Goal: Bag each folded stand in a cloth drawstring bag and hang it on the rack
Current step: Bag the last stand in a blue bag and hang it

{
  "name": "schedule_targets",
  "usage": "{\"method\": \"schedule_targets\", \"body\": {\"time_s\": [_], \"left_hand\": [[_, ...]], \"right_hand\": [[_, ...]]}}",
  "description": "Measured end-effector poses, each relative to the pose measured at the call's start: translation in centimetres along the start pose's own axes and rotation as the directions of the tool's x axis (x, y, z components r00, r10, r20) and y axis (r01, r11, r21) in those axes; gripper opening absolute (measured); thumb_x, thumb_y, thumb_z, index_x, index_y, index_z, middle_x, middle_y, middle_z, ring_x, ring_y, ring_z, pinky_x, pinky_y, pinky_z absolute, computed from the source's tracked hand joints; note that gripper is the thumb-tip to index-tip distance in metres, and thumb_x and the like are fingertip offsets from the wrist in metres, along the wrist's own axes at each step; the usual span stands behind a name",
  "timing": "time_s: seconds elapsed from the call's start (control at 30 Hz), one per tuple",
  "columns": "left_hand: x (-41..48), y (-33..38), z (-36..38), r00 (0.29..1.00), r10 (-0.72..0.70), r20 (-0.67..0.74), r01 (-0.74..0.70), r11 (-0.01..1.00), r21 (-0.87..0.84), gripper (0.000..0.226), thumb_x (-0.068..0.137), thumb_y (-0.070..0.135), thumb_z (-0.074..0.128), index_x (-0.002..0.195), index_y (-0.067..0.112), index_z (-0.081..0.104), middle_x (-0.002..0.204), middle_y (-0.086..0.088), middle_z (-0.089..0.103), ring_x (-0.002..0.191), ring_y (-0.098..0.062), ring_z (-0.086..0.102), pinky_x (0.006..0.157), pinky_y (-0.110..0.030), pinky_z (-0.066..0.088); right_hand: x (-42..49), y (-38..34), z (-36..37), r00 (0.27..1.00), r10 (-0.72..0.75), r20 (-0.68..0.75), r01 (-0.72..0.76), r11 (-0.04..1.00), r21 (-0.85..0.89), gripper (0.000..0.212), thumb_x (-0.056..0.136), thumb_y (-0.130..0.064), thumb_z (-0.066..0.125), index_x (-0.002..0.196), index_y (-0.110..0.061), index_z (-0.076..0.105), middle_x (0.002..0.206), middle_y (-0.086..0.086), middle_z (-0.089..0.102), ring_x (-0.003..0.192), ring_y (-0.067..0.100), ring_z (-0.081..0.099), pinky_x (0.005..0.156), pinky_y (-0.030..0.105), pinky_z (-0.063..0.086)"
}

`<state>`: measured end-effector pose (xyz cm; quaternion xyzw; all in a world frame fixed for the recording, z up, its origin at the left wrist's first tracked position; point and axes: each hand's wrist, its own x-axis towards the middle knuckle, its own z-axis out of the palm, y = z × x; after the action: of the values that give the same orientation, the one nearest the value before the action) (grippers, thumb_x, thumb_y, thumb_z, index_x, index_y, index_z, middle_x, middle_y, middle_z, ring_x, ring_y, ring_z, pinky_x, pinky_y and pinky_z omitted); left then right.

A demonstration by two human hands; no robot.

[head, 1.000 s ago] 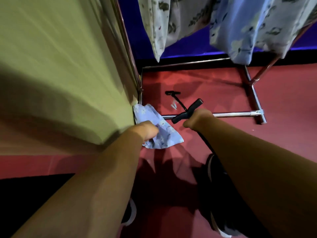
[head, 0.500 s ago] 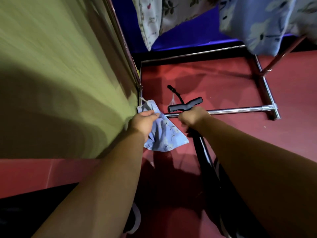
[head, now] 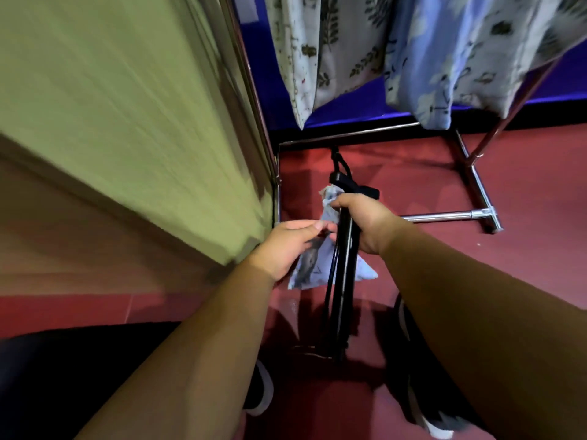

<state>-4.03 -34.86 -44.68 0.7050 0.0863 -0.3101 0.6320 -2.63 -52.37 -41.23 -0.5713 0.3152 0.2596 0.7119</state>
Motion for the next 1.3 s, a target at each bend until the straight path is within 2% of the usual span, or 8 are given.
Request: {"method": "schedule_targets", "body": {"time_s": [0.3,0.43,0.53,0.67,0.8,1.03,1.17,1.3], "left_hand": [[-9.6,10.3,-0.9,0.941,-0.324,0.093,0.301,0.932,0.201,0.02,0.106,0.024,0.051,0.104,0.015,0.068,0.106,-0.002,0.074,0.101,-0.025,0.075,0.105,-0.043,0.053],[-14.5,15.1,-1.7,0.976,-0.203,0.078,0.2,0.979,0.037,0.018,0.103,0.028,0.054,0.091,0.02,0.063,0.089,-0.001,0.065,0.085,-0.023,0.071,0.088,-0.04,0.061],[-17.1,17.0,-1.3,0.997,-0.045,0.066,0.037,0.994,0.106,0.019,0.1,0.022,0.062,0.118,0.025,0.07,0.099,-0.001,0.068,0.093,-0.017,0.066,0.073,-0.032,0.061],[-19.3,17.8,-0.8,0.975,0.222,-0.025,-0.221,0.975,0.009,0.043,0.094,-0.012,0.059,0.117,0.022,0.073,0.099,-0.01,0.075,0.099,-0.026,0.063,0.09,-0.039,0.049],[-20.0,17.2,-0.3,0.937,0.347,-0.047,-0.35,0.929,-0.121,0.042,0.094,-0.022,0.056,0.109,0.014,0.07,0.085,-0.002,0.079,0.079,-0.013,0.073,0.078,-0.025,0.058],[-17.1,16.6,1.0,0.936,0.338,-0.099,-0.346,0.936,-0.071,0.05,0.087,-0.029,0.051,0.11,0.01,0.071,0.091,-0.006,0.078,0.08,-0.015,0.07,0.066,-0.019,0.056],[-15.4,17.5,0.2,0.948,0.294,-0.121,-0.306,0.948,-0.089,0.057,0.086,-0.028,0.046,0.128,0.003,0.069,0.111,-0.015,0.077,0.098,-0.021,0.072,0.084,-0.028,0.058],[-14.3,18.0,0.1,0.953,0.214,-0.216,-0.239,0.966,-0.098,0.055,0.09,-0.024,0.042,0.104,0.018,0.075,0.094,-0.007,0.078,0.089,-0.023,0.073,0.084,-0.036,0.058]], "right_hand": [[-11.7,-1.6,0.5,0.995,-0.094,0.035,0.101,0.931,-0.35,0.007,0.093,-0.011,0.07,0.091,-0.008,0.064,0.066,0.012,0.059,0.051,0.025,0.06,0.058,0.034,0.055],[-17.3,-3.2,1.6,0.979,-0.173,0.104,0.201,0.894,-0.4,0.008,0.091,-0.011,0.071,0.088,-0.007,0.065,0.067,0.014,0.06,0.053,0.026,0.062,0.067,0.04,0.059],[-20.9,-4.3,2.3,0.966,-0.197,0.165,0.245,0.9,-0.359,0.009,0.09,-0.014,0.07,0.09,-0.006,0.067,0.068,0.015,0.06,0.058,0.029,0.061,0.074,0.045,0.057],[-23.9,-5.4,2.8,0.928,-0.269,0.258,0.328,0.917,-0.226,0.027,0.091,-0.012,0.065,0.117,-0.006,0.071,0.087,0.017,0.062,0.056,0.023,0.063,0.061,0.033,0.058],[-24.1,-5.8,2.7,0.917,-0.304,0.26,0.338,0.936,-0.099,0.014,0.099,-0.026,0.063,0.104,-0.014,0.07,0.08,0.005,0.065,0.057,0.019,0.06,0.059,0.032,0.052],[-20.5,-4.9,2.5,0.922,-0.356,0.154,0.364,0.931,-0.027,0.023,0.098,-0.031,0.071,0.112,-0.014,0.077,0.08,0.008,0.067,0.055,0.02,0.062,0.055,0.031,0.052],[-18.7,-6.2,2.8,0.891,-0.44,0.109,0.45,0.888,-0.092,0.013,0.094,-0.017,0.074,0.101,-0.007,0.074,0.068,0.014,0.061,0.049,0.022,0.058,0.053,0.031,0.05],[-17.6,-7.2,2.6,0.901,-0.424,0.088,0.432,0.897,-0.092,0.009,0.081,-0.013,0.071,0.09,-0.011,0.069,0.066,0.012,0.058,0.051,0.023,0.053,0.054,0.032,0.045]]}}
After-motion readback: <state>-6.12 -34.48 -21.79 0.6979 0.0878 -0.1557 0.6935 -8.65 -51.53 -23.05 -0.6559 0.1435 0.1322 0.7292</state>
